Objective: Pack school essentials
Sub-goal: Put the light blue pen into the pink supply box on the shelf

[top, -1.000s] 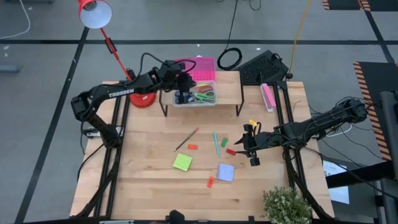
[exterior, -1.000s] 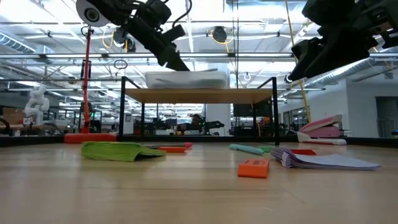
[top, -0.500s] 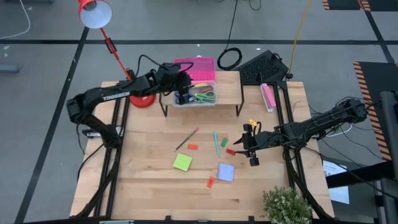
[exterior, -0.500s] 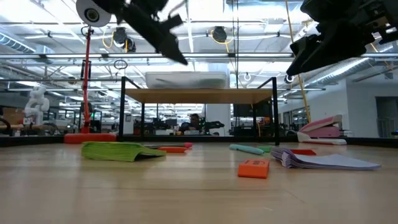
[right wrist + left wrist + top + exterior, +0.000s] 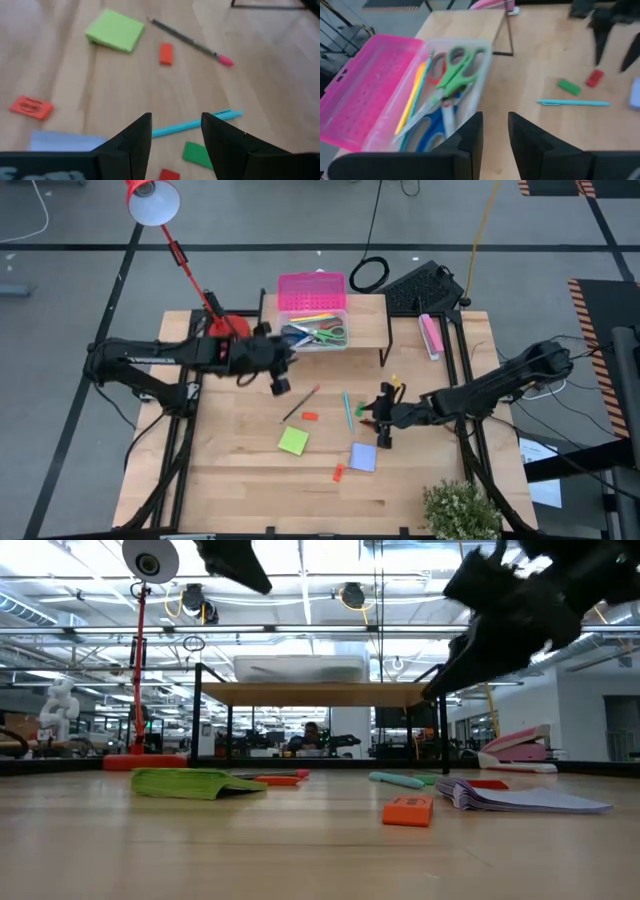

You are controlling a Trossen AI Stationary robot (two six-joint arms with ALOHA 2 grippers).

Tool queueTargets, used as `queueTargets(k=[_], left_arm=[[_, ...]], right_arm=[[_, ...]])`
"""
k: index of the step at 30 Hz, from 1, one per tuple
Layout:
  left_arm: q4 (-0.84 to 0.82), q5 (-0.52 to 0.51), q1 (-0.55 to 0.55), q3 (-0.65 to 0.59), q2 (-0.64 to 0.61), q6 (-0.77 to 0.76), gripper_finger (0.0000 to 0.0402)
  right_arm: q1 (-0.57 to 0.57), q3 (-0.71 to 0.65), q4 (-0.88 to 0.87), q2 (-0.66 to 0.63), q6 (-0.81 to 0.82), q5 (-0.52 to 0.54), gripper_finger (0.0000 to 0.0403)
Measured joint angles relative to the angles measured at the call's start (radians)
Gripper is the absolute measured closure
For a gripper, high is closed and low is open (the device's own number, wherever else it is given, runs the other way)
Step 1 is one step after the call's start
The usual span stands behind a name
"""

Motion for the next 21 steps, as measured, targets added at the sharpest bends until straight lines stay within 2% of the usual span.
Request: queueTargets(k=[4, 8, 14, 21], left_arm=[[0.014, -0.091, -0.106, 0.000, 0.008, -0.031, 0.0309], [0.014, -0.161, -0.165, 0.000, 0.007, -0.047, 0.0309], [0.004, -0.171, -0.206, 0.000, 0.008, -0.074, 0.0309], [-0.001, -0.171, -0.223, 0.000, 0.008, -0.076, 0.0309]], right_arm=[[-0.034, 0.071, 0.002, 0.131, 0.027, 0.007, 0.0238], [-0.060, 0.171, -0.038, 0.250, 0.050, 0.006, 0.0238], [-0.095, 0.294, -0.200, 0.378, 0.087, 0.056, 0.0238], [-0.112, 0.299, -0.209, 0.425, 0.220, 0.088, 0.0238]])
